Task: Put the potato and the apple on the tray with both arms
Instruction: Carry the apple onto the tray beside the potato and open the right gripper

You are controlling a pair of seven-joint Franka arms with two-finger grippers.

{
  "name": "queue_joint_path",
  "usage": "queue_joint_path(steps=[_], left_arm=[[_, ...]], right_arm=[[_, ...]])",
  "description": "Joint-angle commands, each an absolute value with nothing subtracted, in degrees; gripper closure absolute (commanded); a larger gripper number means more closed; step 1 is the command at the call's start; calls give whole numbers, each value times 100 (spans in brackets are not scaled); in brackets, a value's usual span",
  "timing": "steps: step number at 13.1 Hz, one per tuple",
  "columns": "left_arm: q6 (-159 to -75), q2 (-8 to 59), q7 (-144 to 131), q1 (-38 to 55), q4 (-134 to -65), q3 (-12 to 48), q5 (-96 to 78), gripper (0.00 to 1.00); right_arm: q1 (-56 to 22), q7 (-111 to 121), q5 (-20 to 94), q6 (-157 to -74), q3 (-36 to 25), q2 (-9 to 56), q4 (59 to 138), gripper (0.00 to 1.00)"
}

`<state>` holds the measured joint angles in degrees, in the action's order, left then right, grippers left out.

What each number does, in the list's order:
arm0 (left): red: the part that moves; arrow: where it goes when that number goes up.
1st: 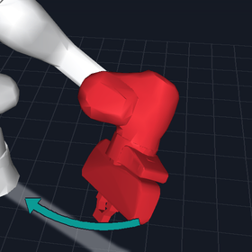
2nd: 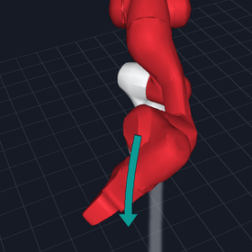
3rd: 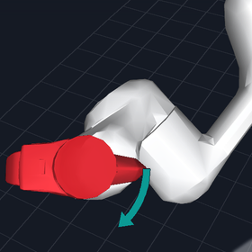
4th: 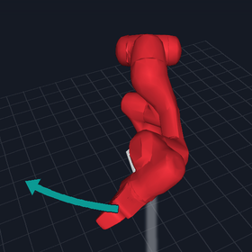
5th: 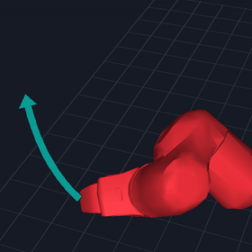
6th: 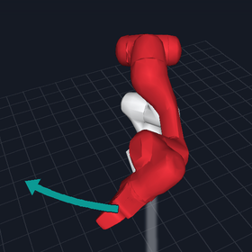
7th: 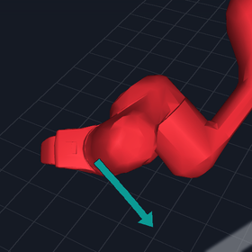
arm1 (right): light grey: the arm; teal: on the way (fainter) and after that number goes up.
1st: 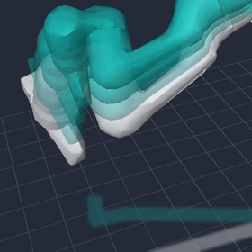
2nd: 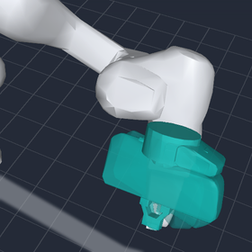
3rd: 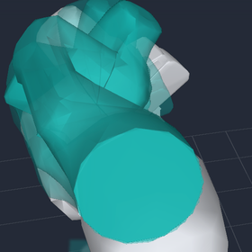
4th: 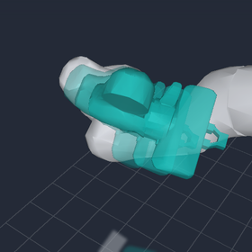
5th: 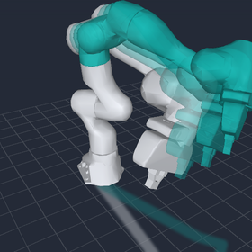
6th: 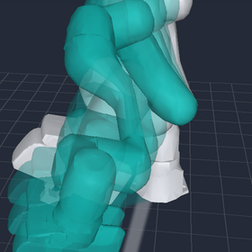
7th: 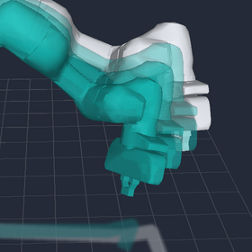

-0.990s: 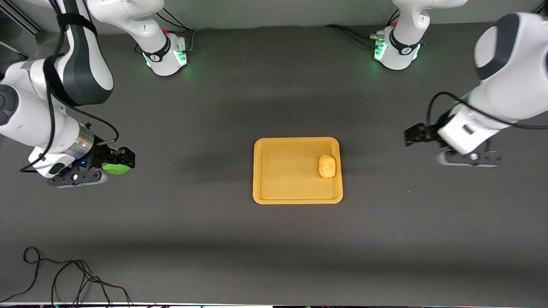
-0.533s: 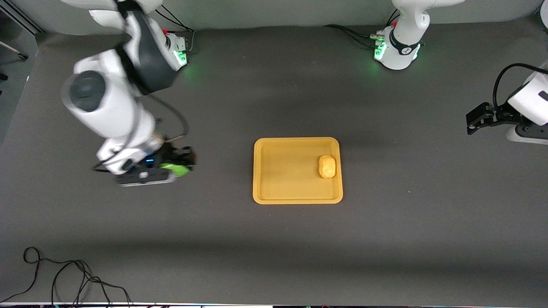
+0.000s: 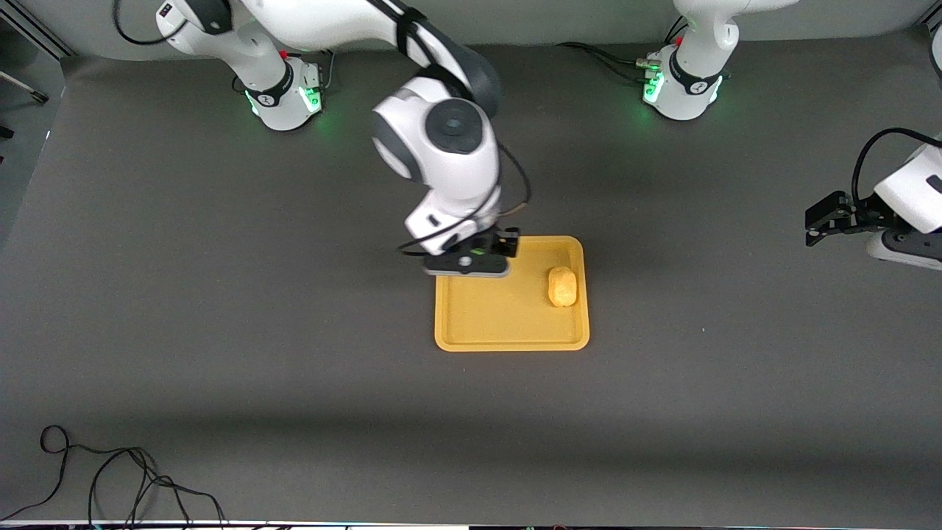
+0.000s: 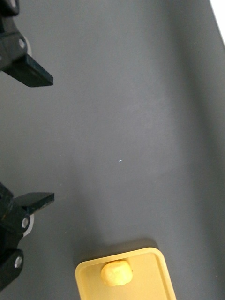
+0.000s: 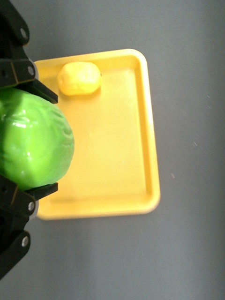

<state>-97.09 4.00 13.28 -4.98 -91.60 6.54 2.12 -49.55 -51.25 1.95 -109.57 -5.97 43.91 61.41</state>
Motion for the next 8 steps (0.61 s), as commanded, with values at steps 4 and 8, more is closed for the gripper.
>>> queue_joint_path(steps=[4, 8], left_arm=[[-9685, 527, 1468, -712, -8956, 685, -167, 0], [-9694, 527, 1459, -703, -9009, 677, -80, 0]], right_arm=[[-5045, -5317, -77, -11969, -694, 5896, 5528, 46], [-5045, -5353, -202, -12664, -694, 6161, 5844, 46]])
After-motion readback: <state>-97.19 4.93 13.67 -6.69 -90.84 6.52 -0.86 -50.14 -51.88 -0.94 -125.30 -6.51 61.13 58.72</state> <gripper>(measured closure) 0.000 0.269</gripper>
